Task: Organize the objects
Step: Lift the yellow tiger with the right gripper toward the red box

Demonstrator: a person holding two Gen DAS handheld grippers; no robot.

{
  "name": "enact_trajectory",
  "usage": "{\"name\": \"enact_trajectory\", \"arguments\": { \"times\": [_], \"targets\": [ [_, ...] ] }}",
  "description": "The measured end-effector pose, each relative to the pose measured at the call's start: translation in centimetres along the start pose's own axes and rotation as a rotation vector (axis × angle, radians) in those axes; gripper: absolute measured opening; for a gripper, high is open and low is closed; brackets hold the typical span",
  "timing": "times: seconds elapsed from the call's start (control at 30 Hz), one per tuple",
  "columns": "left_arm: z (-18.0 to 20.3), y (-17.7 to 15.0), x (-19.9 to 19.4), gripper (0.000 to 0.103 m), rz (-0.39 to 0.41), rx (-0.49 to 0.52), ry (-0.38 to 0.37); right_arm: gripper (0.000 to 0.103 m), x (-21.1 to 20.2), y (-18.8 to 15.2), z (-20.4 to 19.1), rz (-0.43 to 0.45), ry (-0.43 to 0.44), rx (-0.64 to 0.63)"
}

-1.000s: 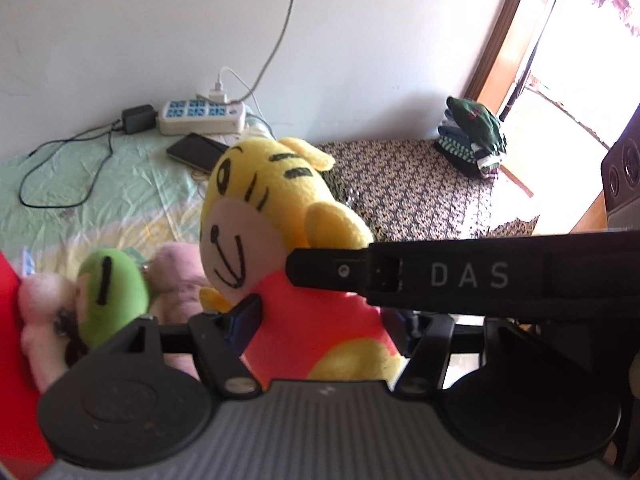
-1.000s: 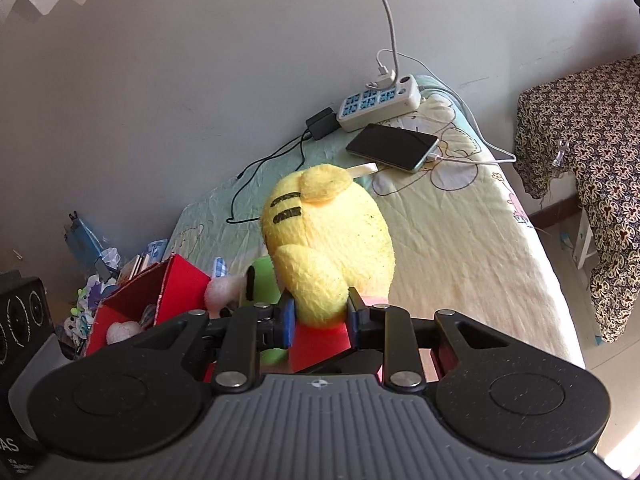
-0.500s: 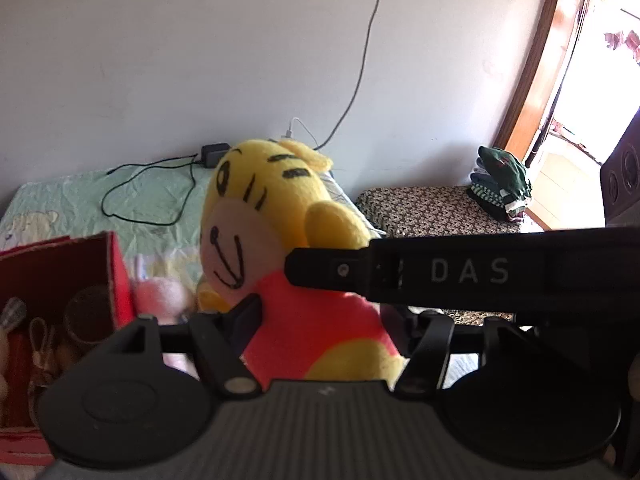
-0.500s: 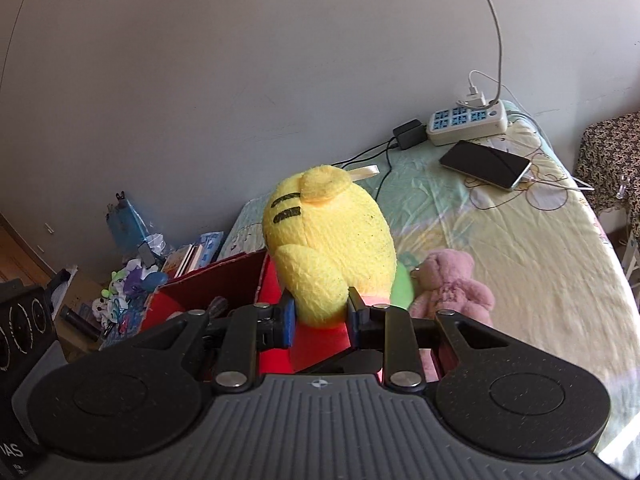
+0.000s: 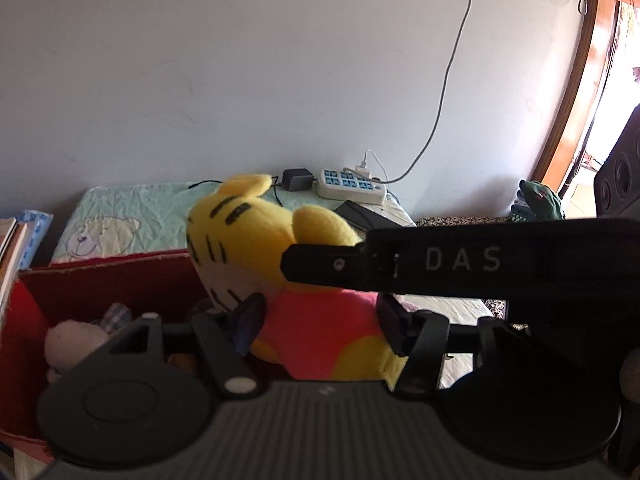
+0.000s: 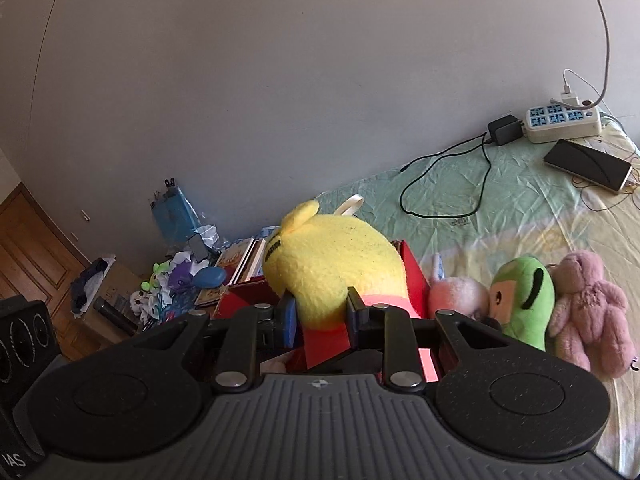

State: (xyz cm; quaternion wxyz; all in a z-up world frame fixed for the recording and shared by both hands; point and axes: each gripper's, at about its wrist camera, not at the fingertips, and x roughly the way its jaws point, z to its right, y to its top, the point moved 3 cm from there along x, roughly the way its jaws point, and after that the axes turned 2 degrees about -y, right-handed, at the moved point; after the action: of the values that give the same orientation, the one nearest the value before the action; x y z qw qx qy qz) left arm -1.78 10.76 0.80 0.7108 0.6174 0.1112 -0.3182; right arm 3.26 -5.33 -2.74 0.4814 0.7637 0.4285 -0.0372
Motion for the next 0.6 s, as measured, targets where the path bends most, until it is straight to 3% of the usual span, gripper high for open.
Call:
{"name": "enact_trajectory", "arguments": {
  "times": [0.13,0.47,0.6],
  "targets": [
    [-1.5,0.2,0.4,0.058,-0.006,-0.024,-0.027,0.026,1.3,-0.1,-0.6,-0.003,-0.009,0.026],
    [-4.8,1.2,-0.8,0.058,0.036,0.013,-0.019,0.026,2.4,0.1,-2.9,0.099,0.037,0.094],
    [-6.1,0.7,-0.1,0.058,-0.004,0.0,-0.04,0.025,3.3,0.0,-3.6,0.102,0.02,0.093]
  ]
}}
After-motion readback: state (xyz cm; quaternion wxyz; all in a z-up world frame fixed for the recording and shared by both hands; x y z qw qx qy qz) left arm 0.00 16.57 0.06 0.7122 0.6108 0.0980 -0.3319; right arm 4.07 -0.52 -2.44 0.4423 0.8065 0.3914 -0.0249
